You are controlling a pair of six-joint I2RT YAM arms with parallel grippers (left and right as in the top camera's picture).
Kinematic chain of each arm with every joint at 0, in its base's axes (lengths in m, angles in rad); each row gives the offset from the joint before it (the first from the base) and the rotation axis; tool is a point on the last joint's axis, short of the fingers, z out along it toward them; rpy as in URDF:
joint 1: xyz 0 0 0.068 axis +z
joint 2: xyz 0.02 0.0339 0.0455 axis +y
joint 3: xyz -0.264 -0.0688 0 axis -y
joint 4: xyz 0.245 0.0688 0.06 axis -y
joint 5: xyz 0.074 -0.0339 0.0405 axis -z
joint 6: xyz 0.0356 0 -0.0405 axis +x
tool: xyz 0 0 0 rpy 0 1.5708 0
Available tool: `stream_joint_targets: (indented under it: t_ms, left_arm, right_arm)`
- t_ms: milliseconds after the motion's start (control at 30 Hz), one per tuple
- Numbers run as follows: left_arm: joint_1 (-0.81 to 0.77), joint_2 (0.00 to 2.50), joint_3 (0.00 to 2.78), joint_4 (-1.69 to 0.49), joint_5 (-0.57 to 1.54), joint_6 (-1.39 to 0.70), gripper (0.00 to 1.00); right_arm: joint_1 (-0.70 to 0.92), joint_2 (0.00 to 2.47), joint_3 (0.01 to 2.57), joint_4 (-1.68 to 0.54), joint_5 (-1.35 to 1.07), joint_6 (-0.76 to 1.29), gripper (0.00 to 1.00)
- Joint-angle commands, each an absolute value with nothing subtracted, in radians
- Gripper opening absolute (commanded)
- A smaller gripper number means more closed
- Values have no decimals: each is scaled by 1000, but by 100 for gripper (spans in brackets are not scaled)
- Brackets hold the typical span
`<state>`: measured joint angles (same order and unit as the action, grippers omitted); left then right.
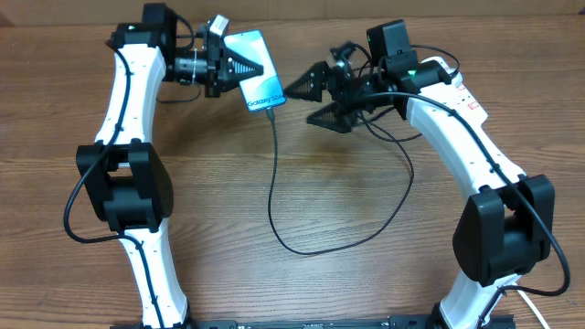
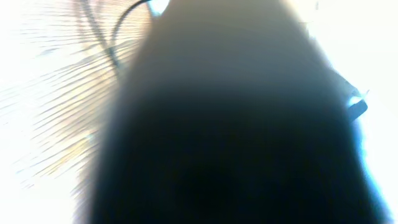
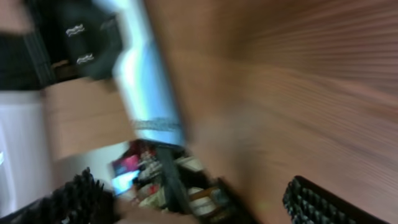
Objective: Plug charger to phone and switch on socket
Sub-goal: 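Open the right gripper and pull it away from the phone, then lower the phone flat onto the table with the left gripper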
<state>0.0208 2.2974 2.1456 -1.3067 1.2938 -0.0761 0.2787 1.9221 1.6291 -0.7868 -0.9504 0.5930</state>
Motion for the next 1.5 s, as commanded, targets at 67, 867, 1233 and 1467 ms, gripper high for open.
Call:
stream_joint_targets:
  t_ms: [67,867,1233,1467]
  left_arm:
    - [-9,2281,2155,-1454,1047,198,4]
    - [-105,2513,2155,-1383,955,218,4]
    - [-203,2532,2155,-1230,805,17,4]
    - [-208,2561,2155,-1209,804,-15,4]
  right_arm:
    - [251,1929,1643,-891,-590,494,100]
    - [202,1929,1643,-965,-471,473,100]
    - [202,1929,1643,-969,-471,473,100]
    - [202,1929,1643,-983,-471,473,100]
